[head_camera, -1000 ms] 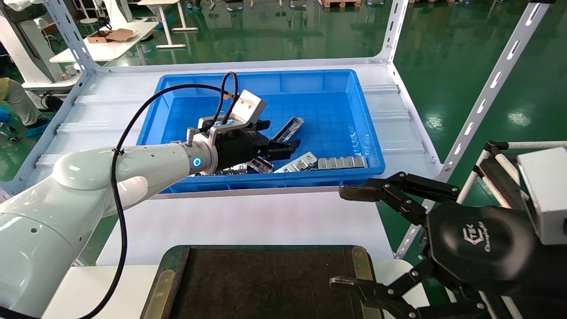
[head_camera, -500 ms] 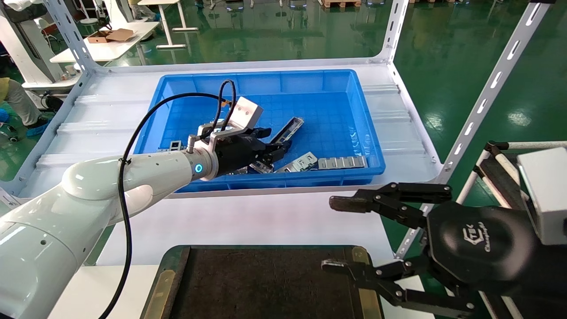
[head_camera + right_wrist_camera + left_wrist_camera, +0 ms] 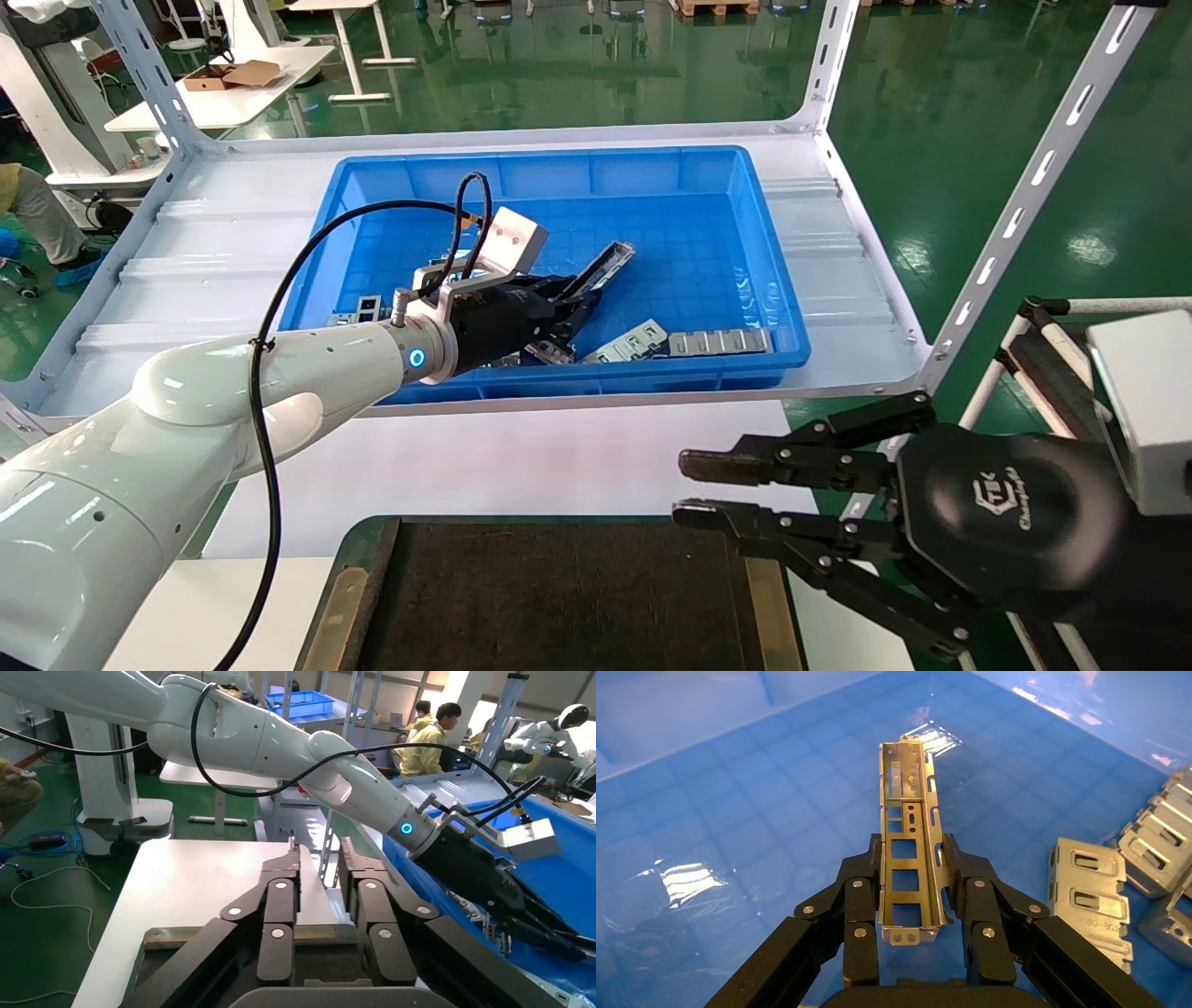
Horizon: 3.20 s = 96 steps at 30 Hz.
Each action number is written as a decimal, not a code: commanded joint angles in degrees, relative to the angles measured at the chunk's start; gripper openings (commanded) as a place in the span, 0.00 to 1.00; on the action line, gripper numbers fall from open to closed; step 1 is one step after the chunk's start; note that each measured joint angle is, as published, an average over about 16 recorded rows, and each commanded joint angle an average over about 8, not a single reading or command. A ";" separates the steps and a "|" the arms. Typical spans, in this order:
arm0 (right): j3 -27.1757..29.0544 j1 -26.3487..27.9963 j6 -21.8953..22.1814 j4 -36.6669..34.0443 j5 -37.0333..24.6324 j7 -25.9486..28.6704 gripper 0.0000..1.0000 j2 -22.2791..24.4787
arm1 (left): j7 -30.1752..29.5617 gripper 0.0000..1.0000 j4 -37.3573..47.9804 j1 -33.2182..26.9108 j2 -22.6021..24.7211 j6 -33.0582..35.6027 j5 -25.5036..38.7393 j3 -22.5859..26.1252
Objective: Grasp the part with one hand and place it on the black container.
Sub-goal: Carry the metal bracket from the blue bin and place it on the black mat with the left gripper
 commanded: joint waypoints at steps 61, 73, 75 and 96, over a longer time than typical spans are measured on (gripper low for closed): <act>-0.02 0.01 0.01 0.00 0.01 -0.01 0.00 0.01 | -1.95 0.00 -50.13 29.59 -29.22 15.03 -11.84 -0.12; -0.02 0.01 0.01 0.00 0.01 -0.01 0.00 0.01 | -6.28 0.00 -48.94 37.65 -24.84 -3.03 -9.70 2.13; -0.02 0.01 0.01 0.00 0.02 -0.01 0.00 0.01 | -6.98 0.00 -47.90 38.37 -23.34 -5.94 -9.62 2.34; -0.03 0.01 0.01 0.00 0.02 -0.01 0.00 0.01 | -13.60 0.00 -38.41 41.86 -8.53 -28.57 -11.89 3.92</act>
